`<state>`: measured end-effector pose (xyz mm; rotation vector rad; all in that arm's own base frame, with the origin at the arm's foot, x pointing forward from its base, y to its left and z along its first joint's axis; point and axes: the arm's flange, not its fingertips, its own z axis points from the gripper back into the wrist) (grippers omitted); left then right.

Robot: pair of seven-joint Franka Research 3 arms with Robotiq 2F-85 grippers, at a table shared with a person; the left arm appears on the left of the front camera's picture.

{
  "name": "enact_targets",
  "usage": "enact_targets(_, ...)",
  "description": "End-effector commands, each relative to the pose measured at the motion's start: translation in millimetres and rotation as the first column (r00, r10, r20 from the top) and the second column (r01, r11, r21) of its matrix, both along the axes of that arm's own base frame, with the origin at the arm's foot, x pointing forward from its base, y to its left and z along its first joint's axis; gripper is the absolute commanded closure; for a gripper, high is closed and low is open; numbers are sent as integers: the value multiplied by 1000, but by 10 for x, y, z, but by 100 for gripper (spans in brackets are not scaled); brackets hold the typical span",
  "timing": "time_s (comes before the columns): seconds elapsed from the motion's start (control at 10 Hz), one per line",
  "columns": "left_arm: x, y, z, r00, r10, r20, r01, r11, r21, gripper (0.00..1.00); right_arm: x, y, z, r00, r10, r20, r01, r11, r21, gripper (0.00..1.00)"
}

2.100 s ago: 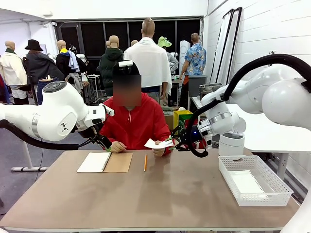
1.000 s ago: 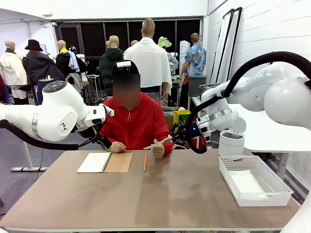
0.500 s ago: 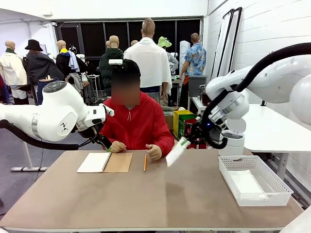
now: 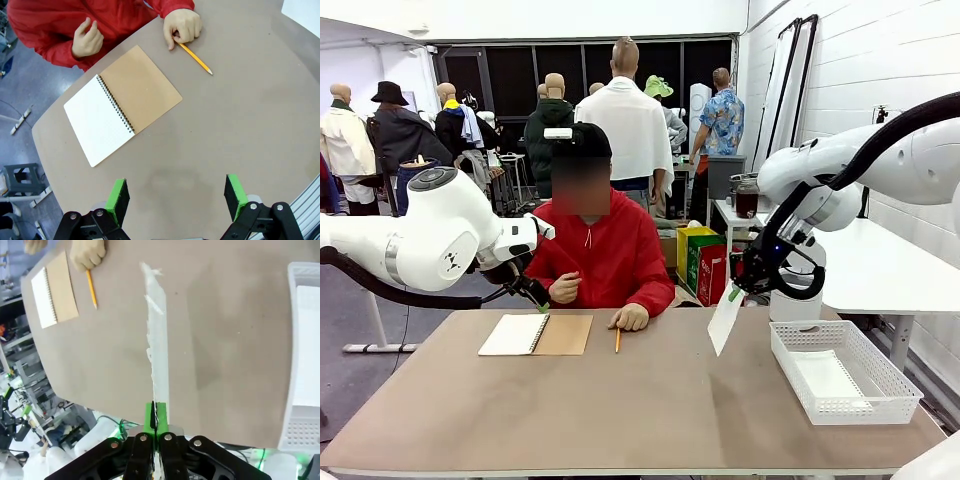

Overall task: Sort the paper based on its condition.
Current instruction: If a person hands you a paper, place it in the Organizing basket , and if it's crumpled, put it in the Trash can.

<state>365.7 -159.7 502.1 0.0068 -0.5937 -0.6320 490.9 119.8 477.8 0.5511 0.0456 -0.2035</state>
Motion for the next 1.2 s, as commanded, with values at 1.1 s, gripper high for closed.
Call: enact_targets(1.1, 5, 9, -11, 1000, -6, 3, 6, 1000, 0, 0, -400, -647, -15, 978, 73, 197, -10, 953, -302, 100)
